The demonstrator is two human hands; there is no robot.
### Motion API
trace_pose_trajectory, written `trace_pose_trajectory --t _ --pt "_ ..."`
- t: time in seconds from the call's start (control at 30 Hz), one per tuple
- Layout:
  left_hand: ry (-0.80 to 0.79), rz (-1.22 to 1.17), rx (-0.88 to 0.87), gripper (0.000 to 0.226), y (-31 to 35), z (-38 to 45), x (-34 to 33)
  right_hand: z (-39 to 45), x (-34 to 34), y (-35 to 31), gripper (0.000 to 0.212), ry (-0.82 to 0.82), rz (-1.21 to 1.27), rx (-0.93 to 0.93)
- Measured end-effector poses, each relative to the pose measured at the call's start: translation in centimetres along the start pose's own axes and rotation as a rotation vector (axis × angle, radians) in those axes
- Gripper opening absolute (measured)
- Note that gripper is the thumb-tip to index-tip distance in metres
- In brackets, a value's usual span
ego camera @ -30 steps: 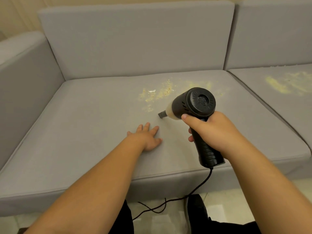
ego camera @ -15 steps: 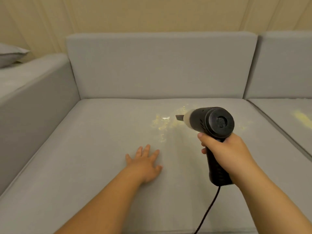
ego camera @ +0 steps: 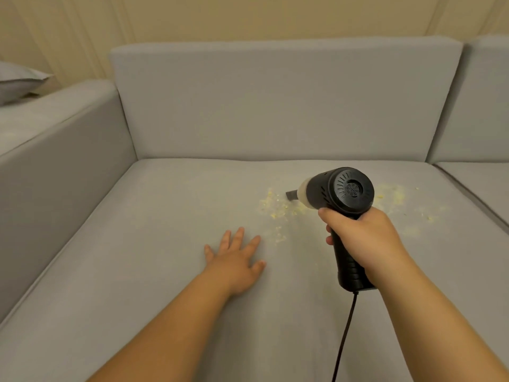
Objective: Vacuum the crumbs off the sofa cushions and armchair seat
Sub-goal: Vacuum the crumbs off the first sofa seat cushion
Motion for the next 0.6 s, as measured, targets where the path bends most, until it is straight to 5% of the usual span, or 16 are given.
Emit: trace_pose_trajectory --t 0.6 --pt "-0.049 0.006 0.034 0.067 -0.4 -0.1 -0.7 1.0 -2.3 1.4 0.011 -0.024 0.059 0.026"
Point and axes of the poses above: each hand's wrist, its own z-axis towards the middle knuckle, its own x-axis out of the back of the hand, y = z × x, the point moved 6 cm from there along z, towards the middle knuckle, and after that the axes turned 5 degrees about x, right-handed, at the moved point
